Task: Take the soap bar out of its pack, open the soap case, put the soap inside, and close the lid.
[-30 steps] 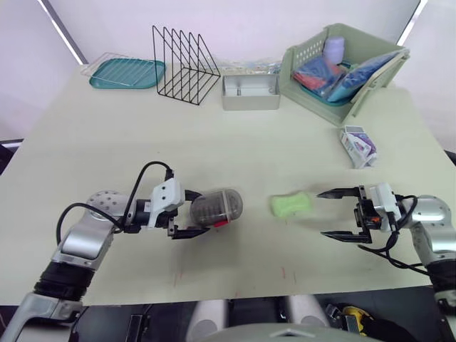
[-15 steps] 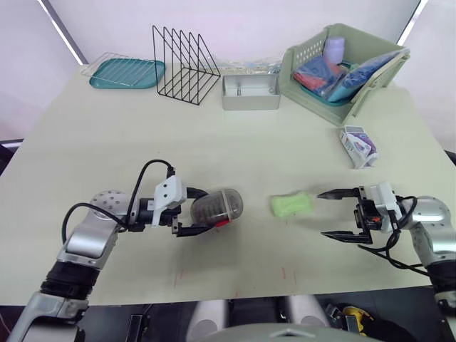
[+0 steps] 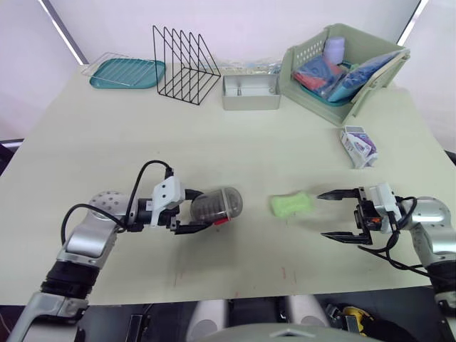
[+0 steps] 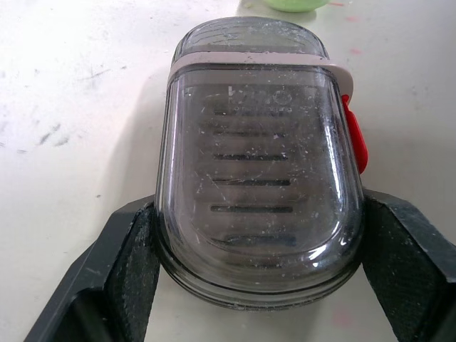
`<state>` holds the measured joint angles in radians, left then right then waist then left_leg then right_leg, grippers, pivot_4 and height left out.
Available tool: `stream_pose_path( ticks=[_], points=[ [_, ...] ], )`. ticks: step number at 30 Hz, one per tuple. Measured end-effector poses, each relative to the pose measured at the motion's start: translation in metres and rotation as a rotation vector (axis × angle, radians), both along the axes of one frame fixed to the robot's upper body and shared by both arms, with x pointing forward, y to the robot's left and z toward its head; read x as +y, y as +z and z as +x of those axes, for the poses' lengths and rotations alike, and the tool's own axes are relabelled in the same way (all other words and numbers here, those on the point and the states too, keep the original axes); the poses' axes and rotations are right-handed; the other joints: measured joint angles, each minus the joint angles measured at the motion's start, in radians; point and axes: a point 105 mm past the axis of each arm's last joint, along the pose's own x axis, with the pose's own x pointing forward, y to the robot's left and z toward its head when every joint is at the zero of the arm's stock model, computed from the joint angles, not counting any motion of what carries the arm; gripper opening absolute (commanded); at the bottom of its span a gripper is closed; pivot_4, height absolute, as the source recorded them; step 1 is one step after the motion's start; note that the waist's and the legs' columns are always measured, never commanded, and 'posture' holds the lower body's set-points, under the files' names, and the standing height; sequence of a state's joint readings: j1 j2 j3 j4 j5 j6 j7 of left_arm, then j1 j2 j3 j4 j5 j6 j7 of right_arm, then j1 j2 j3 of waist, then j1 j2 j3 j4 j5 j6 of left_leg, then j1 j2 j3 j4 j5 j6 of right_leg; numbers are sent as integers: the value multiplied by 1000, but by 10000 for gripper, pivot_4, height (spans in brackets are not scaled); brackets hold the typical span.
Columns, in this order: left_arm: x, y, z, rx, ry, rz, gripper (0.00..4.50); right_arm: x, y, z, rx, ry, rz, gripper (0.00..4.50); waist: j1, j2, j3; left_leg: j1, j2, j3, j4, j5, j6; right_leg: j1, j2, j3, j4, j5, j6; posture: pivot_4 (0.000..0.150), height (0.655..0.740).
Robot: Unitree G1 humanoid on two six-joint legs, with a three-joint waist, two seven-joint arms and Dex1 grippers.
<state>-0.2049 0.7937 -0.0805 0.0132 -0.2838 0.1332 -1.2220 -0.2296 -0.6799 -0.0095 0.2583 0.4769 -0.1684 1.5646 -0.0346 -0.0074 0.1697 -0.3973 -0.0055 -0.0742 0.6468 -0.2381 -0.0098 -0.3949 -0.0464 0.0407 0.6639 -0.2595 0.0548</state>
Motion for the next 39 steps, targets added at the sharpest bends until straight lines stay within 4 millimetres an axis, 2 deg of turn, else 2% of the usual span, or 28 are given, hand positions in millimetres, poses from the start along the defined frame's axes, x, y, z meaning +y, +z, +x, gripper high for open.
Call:
stream_pose_path(
  ticks=[6, 12, 17, 18, 19, 20, 24, 28, 29, 31, 39],
  points=[
    [-1, 1, 1, -25, -4, -5, 34596, 1, 1, 2, 16, -8, 3, 45000, 0, 0, 0, 0, 0, 0, 0, 0, 0, 0, 0, 0, 0, 0, 0, 1500, 7400],
    [-13, 19, 2, -122, -30, -53, 34596, 11, 31, 10, 109, -29, 17, 45000, 0, 0, 0, 0, 0, -1, 0, 0, 0, 0, 0, 0, 0, 0, 0, 1500, 7400],
    [-33, 36, 0, -208, -78, -89, 34596, 39, 61, 17, 328, -71, 80, 45000, 1, 0, 0, -1, 0, -2, 0, 0, 0, -1, 0, 0, 0, 0, 0, 1500, 7400],
    [-33, 36, 0, -209, -78, -90, 34596, 40, 62, 17, 332, -73, 82, 45000, 0, 0, 0, -1, 0, -1, 0, 0, 0, -1, 0, 0, 0, 0, 0, 1500, 7400],
    [-45, 44, -2, -252, -113, -107, 34596, 56, 76, 20, 443, -96, 89, 45000, 1, 0, 0, -1, 0, -1, 0, 0, 0, -1, 0, 0, 0, 0, 0, 1500, 7400],
    [-47, 45, -3, -255, -121, -110, 34596, 57, 78, 20, 457, -99, 87, 45000, 1, 0, 0, -1, 0, -1, 0, 0, 0, 0, 0, 0, 0, 0, 0, 1500, 7400],
    [-67, 45, -9, -273, -169, -138, 34596, 76, 79, 22, 713, -148, 69, 45000, 4, 0, 0, -2, -1, -1, 1, 0, 0, -1, 0, -1, 0, 0, 0, 1500, 7400],
    [-73, 44, -11, -324, -191, -113, 34596, 89, 76, 21, 930, -156, 70, 45000, 5, 0, 0, -3, -1, -1, 1, 0, 0, -1, 0, 0, 0, 0, 0, 1500, 7400],
    [-78, 44, -14, -340, -213, -119, 34596, 95, 78, 19, 957, -143, 55, 45000, 4, 0, 0, -3, -1, -1, 1, 0, 0, -1, 0, 0, 0, 0, 0, 1500, 7400],
    [-81, 43, -15, -348, -226, -118, 34596, 96, 77, 17, 989, -147, 41, 45000, 6, 0, 0, -3, -1, -2, 1, 0, 0, -1, 0, -1, 0, 0, 0, 1500, 7400],
    [-81, 44, -14, -367, -212, -119, 34596, 100, 70, 15, 1044, -171, 39, 45000, 0, 0, 0, -3, -1, -1, 1, 0, 1, -1, 0, -1, 0, 0, 0, 1500, 7400]
  ],
)
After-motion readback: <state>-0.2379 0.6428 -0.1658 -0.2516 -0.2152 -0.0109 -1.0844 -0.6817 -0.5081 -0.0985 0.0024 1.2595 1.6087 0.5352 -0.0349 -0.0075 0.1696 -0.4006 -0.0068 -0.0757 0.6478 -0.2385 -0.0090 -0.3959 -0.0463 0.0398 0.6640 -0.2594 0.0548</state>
